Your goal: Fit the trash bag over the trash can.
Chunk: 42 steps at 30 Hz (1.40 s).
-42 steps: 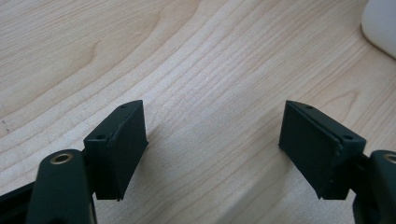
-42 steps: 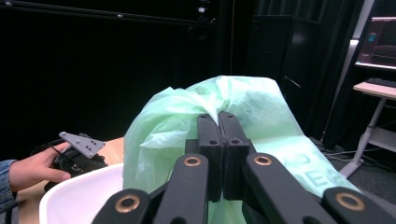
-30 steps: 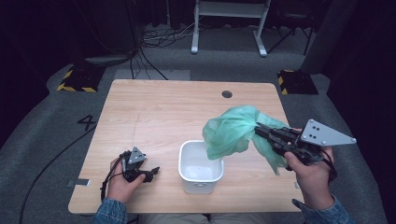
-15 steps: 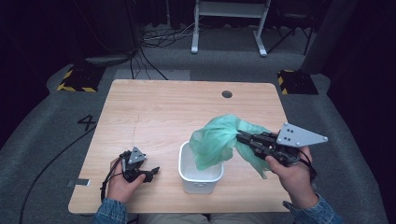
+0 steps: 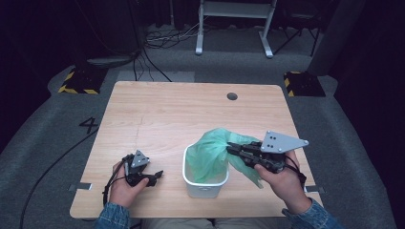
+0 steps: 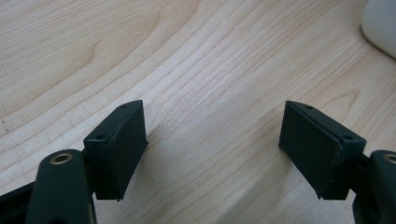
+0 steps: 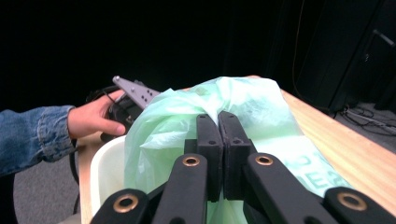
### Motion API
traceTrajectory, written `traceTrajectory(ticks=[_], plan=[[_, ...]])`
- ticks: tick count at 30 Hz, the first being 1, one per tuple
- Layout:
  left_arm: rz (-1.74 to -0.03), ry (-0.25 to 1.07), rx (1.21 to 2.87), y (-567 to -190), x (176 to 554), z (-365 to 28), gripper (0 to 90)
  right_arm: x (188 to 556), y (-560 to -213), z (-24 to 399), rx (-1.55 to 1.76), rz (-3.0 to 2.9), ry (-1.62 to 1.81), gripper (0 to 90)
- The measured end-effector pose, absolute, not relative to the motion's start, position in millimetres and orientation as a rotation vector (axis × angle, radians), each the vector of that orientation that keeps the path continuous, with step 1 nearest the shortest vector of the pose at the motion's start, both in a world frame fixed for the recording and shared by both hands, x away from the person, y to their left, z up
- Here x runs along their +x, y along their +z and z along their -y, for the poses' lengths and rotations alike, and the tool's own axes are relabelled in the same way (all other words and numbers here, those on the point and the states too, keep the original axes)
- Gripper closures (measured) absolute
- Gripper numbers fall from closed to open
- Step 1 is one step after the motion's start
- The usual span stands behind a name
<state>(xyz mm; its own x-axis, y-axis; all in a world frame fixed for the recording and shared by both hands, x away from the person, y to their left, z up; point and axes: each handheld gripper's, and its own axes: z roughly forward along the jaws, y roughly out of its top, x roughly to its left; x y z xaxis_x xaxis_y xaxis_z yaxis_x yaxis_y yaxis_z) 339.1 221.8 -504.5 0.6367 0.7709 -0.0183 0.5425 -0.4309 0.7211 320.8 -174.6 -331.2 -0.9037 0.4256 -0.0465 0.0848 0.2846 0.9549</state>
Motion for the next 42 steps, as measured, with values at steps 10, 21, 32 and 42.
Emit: traceTrajectory(ticks=[10,21,32,42], plan=[[-1.02,0.411,2.143,-504.5,339.1,-221.8,22.9,325.3,-353.4,161.8,0.504,-2.381,1.549,73.7],[-1.02,0.411,2.143,-504.5,339.1,-221.8,23.0,326.5,-354.0,181.9,0.586,-2.306,1.538,40.5],[-1.02,0.411,2.143,-504.5,339.2,-221.8,22.9,324.6,-355.7,195.7,0.616,-2.311,1.52,39.5],[-1.016,0.417,2.143,-504.5,339.6,-222.0,22.8,323.0,-357.7,210.6,0.655,-2.265,1.548,38.8]])
